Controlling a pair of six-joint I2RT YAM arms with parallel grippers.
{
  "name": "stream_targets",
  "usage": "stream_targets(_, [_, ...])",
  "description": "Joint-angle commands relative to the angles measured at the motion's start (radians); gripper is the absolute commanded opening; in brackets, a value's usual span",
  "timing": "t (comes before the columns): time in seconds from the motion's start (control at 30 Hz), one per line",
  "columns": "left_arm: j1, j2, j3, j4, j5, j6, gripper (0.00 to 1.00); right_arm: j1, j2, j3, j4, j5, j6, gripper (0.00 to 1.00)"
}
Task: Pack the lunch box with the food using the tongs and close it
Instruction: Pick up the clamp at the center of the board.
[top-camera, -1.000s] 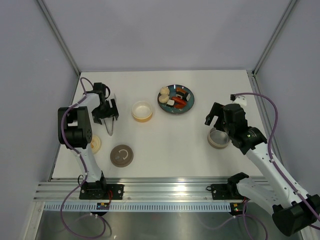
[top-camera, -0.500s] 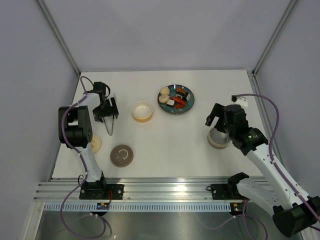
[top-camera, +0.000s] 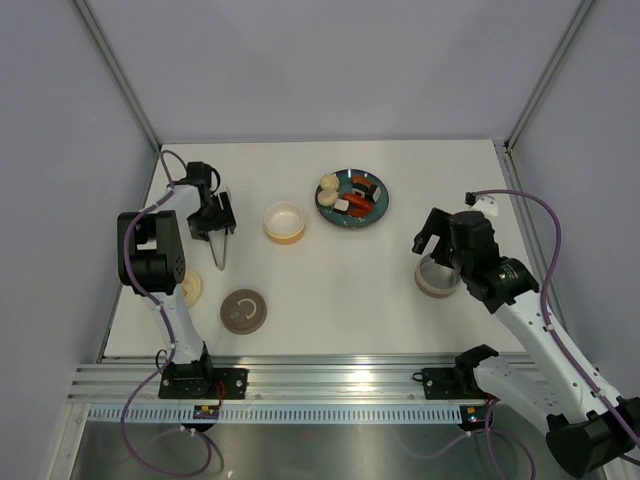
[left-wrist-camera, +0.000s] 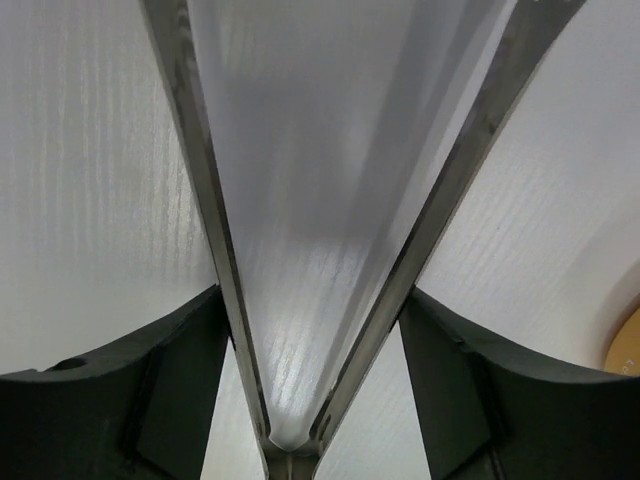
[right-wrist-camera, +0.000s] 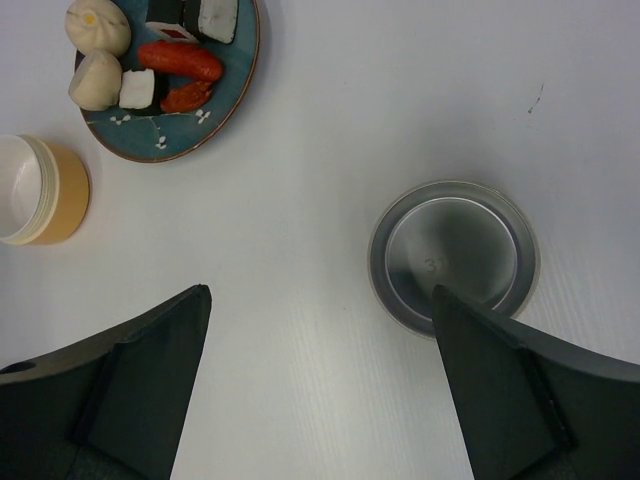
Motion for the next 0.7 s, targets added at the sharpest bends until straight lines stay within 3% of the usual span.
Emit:
stream_targets(0.0, [0.002,-0.010,-0.001,0.024,0.028,0.002,0.77,0.001,-0.024,0.007,0.006,0.005,0.019,1.00])
stream_targets(0.1, [0.002,-0.017,-0.005,0.016,0.018,0.003,0.87,0.001,-0.024,0.007,0.006,0.002,0.024,1.00])
stream_targets(0.17, [0.004,-0.017,-0.017,0.020,0.017,0.003,0.88,0.001,-0.024,0.005,0.005,0.002,0.025,1.00])
stream_targets(0.37, [0.000,-0.014,-0.037,0.033,0.021,0.000,0.76,0.001,-0.031,-0.002,-0.003,0.026,0.022,1.00])
stream_targets(0.4, [0.000,-0.013,-0.034,0.033,0.025,0.002,0.72,0.001,-0.036,-0.004,-0.003,0.025,0.024,1.00])
stream_targets(0.5, [-0.001,-0.016,-0.015,0.018,0.063,0.002,0.46,0.000,-0.045,-0.006,-0.009,0.022,0.025,0.99])
stream_targets(0.53, [-0.001,-0.025,-0.005,0.009,0.072,0.000,0.29,0.001,-0.048,-0.004,-0.010,0.023,0.024,0.99])
stream_targets(0.57, [-0.001,-0.042,0.004,-0.009,0.084,-0.009,0.24,0.001,-0.053,-0.002,-0.018,0.026,0.021,0.99])
stream_targets(0.67, [-0.001,-0.151,0.021,-0.032,0.087,-0.011,0.23,0.001,-0.063,0.005,-0.043,0.060,0.013,0.99])
